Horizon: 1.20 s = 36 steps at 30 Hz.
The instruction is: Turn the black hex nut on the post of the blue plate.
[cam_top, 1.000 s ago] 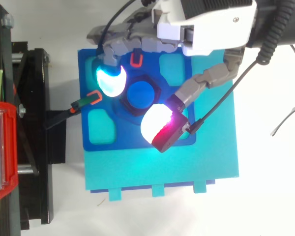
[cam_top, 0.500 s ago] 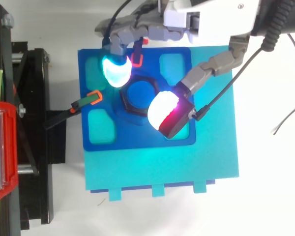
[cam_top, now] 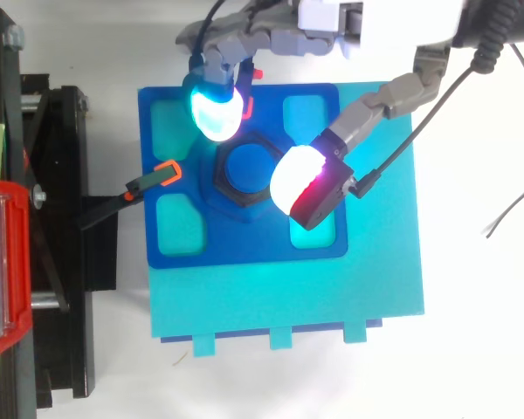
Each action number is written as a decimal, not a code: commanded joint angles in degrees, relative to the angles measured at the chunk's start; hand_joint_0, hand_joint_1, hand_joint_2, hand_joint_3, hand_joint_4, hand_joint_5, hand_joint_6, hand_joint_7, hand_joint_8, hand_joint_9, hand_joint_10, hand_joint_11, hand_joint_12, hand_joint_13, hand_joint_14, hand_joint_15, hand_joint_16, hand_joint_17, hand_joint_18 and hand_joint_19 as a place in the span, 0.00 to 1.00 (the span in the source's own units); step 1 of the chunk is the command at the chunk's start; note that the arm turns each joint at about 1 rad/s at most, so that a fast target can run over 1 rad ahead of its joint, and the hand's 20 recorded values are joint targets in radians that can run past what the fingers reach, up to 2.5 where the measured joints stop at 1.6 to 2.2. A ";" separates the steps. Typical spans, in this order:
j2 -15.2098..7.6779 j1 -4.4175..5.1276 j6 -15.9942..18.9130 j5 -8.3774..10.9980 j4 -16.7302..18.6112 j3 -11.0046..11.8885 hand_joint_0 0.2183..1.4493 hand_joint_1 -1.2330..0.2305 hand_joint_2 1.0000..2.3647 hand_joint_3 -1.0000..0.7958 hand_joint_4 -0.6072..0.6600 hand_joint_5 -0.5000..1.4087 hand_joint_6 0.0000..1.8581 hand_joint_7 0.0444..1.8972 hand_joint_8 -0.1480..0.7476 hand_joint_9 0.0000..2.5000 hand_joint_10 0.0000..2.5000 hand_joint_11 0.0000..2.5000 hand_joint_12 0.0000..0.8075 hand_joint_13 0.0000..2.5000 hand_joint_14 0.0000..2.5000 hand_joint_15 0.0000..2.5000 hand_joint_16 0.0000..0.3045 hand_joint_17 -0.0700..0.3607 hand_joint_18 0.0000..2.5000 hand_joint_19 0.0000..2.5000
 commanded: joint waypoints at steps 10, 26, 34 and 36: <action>0.09 -0.11 0.00 -0.29 0.00 0.44 0.17 0.56 0.00 0.28 0.85 0.13 0.27 0.53 0.71 0.14 0.00 0.05 0.75 0.21 0.00 0.20 0.25 0.56 0.20 0.16; 0.09 0.68 -0.17 -0.11 -3.87 4.49 0.17 0.56 0.00 0.28 0.85 0.13 0.27 0.53 0.71 0.14 0.00 0.05 0.75 0.21 0.00 0.20 0.25 0.55 0.19 0.15; 0.00 1.91 -0.26 2.09 -2.55 4.40 0.17 0.56 0.00 0.28 0.85 0.13 0.27 0.52 0.71 0.14 0.00 0.05 0.75 0.21 0.00 0.19 0.25 0.55 0.19 0.15; -0.09 2.44 -0.17 3.23 -1.67 3.52 0.17 0.56 0.00 0.28 0.85 0.13 0.27 0.52 0.71 0.14 0.00 0.05 0.75 0.21 0.00 0.19 0.25 0.55 0.19 0.15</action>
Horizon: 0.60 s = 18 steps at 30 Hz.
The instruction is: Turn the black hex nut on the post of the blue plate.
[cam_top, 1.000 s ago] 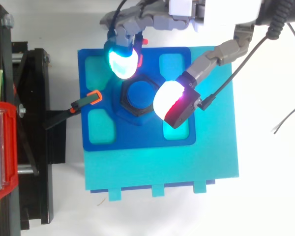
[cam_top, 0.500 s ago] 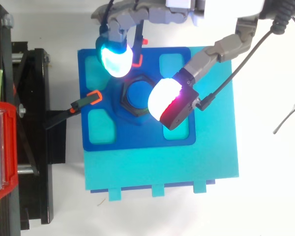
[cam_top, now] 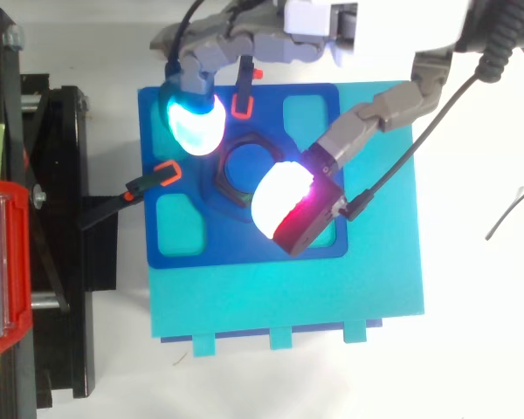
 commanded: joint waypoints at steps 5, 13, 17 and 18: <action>-0.07 1.65 0.32 2.75 4.35 -2.78 0.17 0.56 0.00 0.28 0.85 0.13 0.27 0.52 0.71 0.14 0.00 0.05 0.75 0.20 0.00 0.19 0.24 0.55 0.19 0.15; -0.07 2.79 0.32 4.59 6.29 -3.31 0.17 0.56 0.00 0.28 0.85 0.13 0.27 0.52 0.71 0.14 0.00 0.05 0.75 0.20 0.00 0.19 0.24 0.55 0.19 0.15; -0.07 3.32 0.15 5.73 6.29 -3.31 0.17 0.56 0.00 0.28 0.85 0.13 0.27 0.52 0.70 0.14 0.00 0.05 0.75 0.20 0.00 0.19 0.24 0.55 0.19 0.15; -0.07 3.41 0.15 6.08 6.11 -3.31 0.17 0.56 0.00 0.28 0.85 0.13 0.27 0.52 0.70 0.14 0.00 0.05 0.75 0.21 0.00 0.19 0.24 0.55 0.19 0.15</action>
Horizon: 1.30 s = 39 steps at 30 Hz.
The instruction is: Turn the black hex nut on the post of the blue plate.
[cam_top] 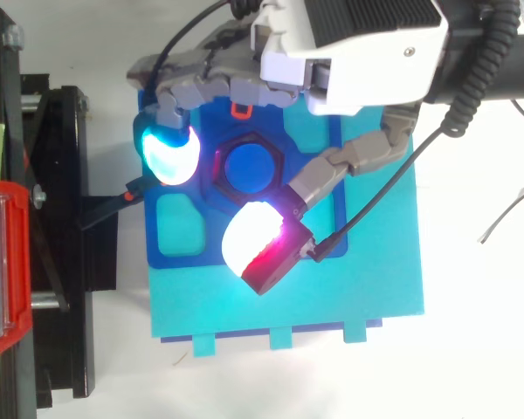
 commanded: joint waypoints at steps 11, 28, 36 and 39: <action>0.00 0.95 0.20 2.19 0.18 -2.05 0.17 0.56 0.00 0.28 0.85 0.13 0.27 0.52 0.71 0.14 0.00 0.05 0.75 0.21 0.00 0.20 0.24 0.55 0.19 0.15; 0.00 0.68 0.20 1.84 -0.17 -2.49 0.18 0.56 0.00 0.28 0.84 0.13 0.27 0.53 0.71 0.14 0.00 0.05 0.75 0.21 0.00 0.20 0.25 0.55 0.19 0.16; 0.00 -0.11 0.20 0.25 -0.61 -2.57 0.18 0.56 0.00 0.28 0.84 0.13 0.27 0.53 0.71 0.14 0.00 0.05 0.75 0.21 0.00 0.20 0.24 0.55 0.19 0.16; 0.00 -0.37 0.29 -0.10 -0.61 -2.49 0.18 0.56 0.00 0.28 0.84 0.13 0.27 0.53 0.71 0.14 0.00 0.05 0.75 0.21 0.00 0.20 0.24 0.55 0.19 0.16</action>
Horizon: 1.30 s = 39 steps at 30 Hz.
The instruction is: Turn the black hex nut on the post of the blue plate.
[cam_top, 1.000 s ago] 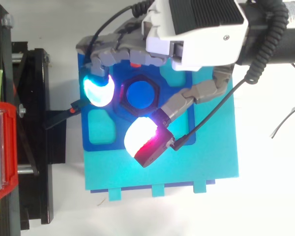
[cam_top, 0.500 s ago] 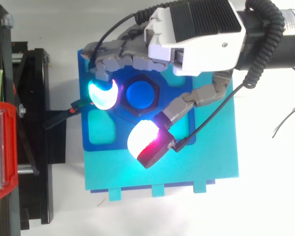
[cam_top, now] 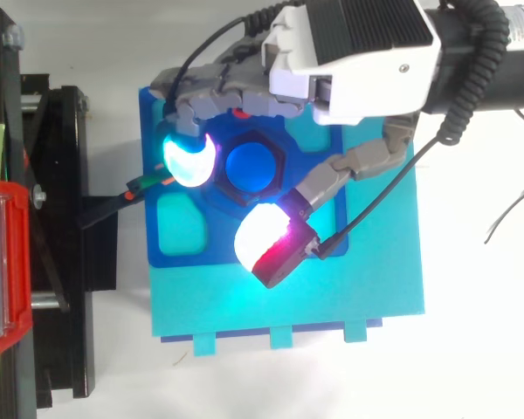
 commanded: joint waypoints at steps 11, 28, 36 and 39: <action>-0.01 -1.70 0.07 -2.47 0.31 0.01 0.18 0.56 0.00 0.28 0.84 0.13 0.27 0.53 0.71 0.14 0.00 0.05 0.75 0.21 0.00 0.20 0.24 0.55 0.19 0.16; -0.01 -2.66 0.07 -3.87 0.48 0.01 0.18 0.56 0.00 0.28 0.85 0.13 0.27 0.53 0.71 0.14 0.00 0.05 0.75 0.21 0.00 0.20 0.24 0.55 0.20 0.16; 0.08 -3.10 0.07 -4.40 0.48 0.01 0.18 0.57 0.00 0.28 0.85 0.13 0.27 0.53 0.71 0.14 0.00 0.05 0.75 0.21 0.00 0.20 0.24 0.55 0.20 0.16; 0.08 -3.28 0.07 -4.75 0.48 0.01 0.18 0.56 0.00 0.28 0.85 0.13 0.27 0.53 0.71 0.14 0.00 0.05 0.75 0.21 0.00 0.21 0.24 0.55 0.20 0.16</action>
